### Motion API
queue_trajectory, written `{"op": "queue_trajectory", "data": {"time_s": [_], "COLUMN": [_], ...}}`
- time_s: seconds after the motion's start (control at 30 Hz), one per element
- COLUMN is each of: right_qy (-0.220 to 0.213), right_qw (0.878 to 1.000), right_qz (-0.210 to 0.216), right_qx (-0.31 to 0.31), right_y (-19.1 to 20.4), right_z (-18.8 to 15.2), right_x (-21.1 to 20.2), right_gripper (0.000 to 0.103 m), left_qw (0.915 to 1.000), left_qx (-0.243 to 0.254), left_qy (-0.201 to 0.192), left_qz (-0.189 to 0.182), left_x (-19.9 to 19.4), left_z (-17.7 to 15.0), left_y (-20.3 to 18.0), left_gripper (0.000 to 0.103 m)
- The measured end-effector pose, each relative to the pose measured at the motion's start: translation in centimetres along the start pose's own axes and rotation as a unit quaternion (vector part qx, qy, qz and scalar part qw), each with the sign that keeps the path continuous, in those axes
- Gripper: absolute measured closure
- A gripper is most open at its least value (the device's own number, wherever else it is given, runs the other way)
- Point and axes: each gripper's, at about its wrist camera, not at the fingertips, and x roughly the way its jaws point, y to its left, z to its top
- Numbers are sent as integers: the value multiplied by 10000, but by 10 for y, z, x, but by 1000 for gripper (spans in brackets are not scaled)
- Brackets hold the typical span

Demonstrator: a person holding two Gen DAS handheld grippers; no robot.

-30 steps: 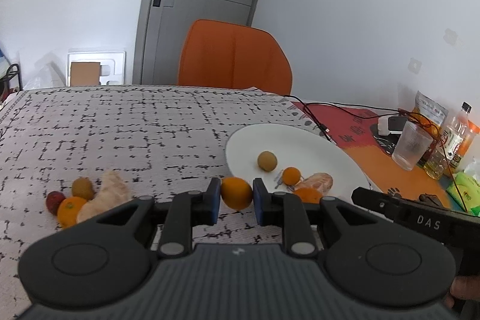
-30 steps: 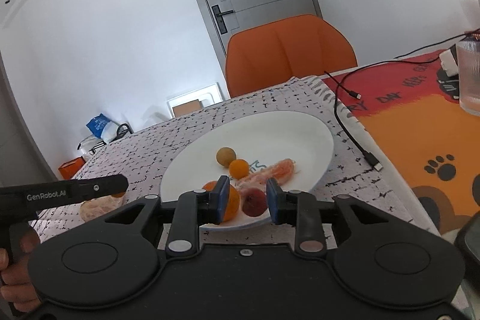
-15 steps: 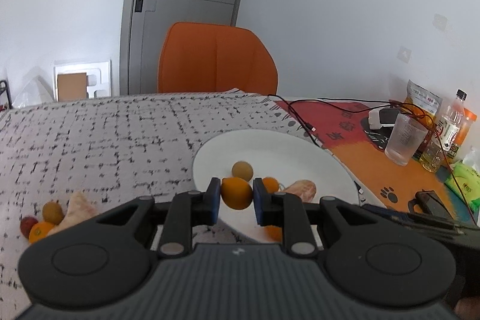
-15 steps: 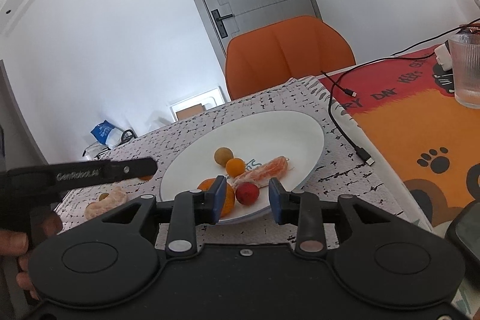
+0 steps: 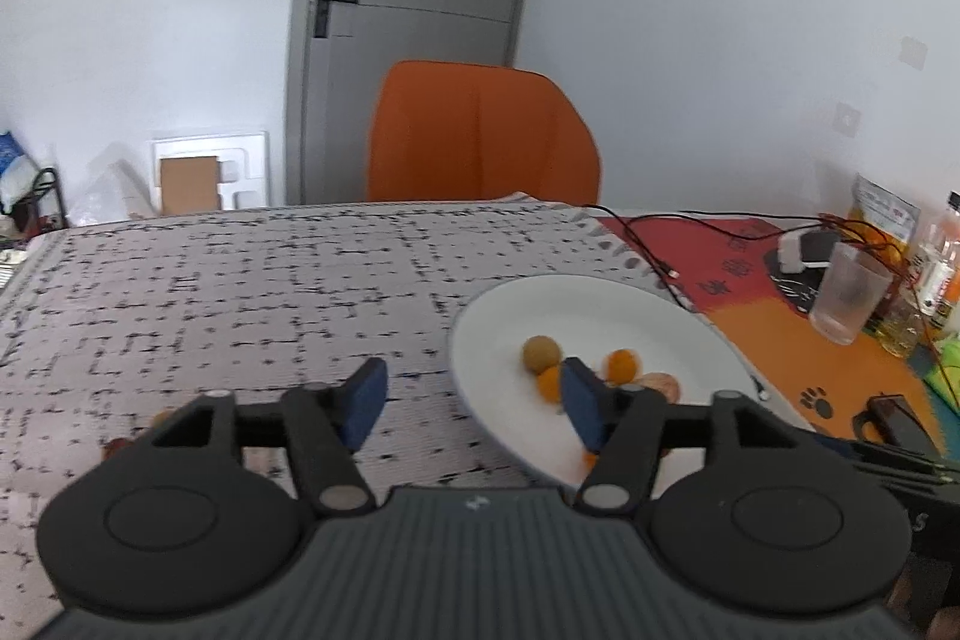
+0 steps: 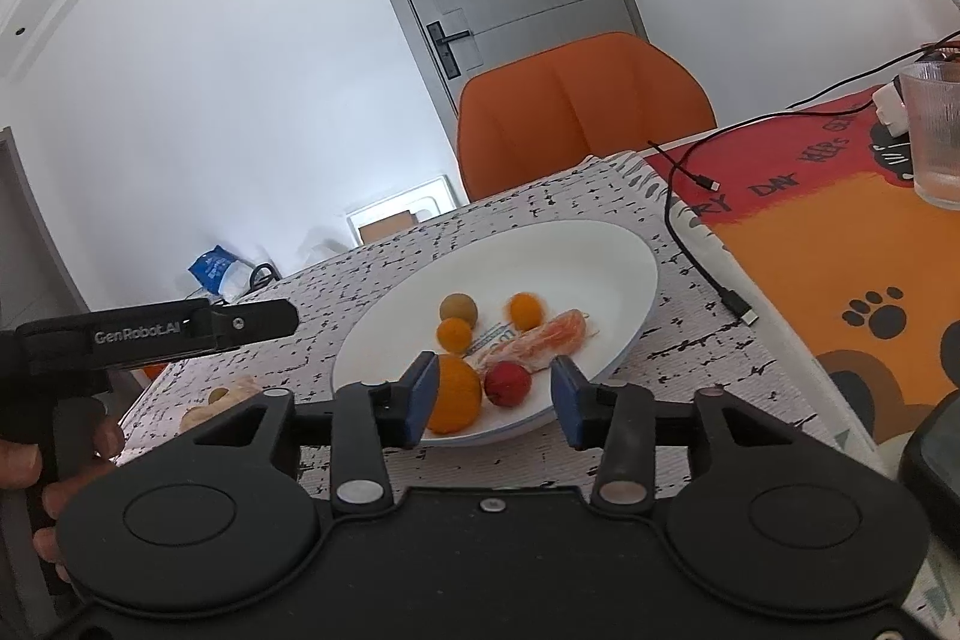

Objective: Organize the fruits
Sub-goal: 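Carry both fruits over the plate and open both tools to release them, then move both open tools back toward the fruit pile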

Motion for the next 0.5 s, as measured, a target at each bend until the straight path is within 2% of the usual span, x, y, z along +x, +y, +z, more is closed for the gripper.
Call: {"op": "queue_trajectory", "data": {"time_s": [0.1, 0.17, 0.23, 0.37, 0.43, 0.5], "right_qy": [-25, -60, -94, -127, -140, -156], "right_qw": [10000, 10000, 9999, 9998, 9997, 9996], "right_qz": [24, 32, 37, 70, 88, 104], "right_qx": [-22, -36, -57, -145, -172, -193], "right_y": [4, 8, 13, 21, 25, 29], "right_z": [0, 0, 0, 1, 1, 1], "right_x": [0, 0, 0, 1, 1, 0], "right_gripper": [46, 38, 25, 17, 10, 8], "left_qw": [9998, 9996, 9994, 9987, 9984, 9980], "left_qx": [-3, -47, -104, -218, -270, -316], "left_qy": [-55, -76, -60, -43, -58, -71], "left_qz": [177, 254, 337, 455, 492, 546], "left_x": [-7, -11, -15, -22, -26, -30], "left_z": [-3, -4, -6, -8, -10, -12], "left_y": [9, 14, 20, 33, 38, 44], "left_gripper": [23, 18, 16, 13, 12, 12]}}
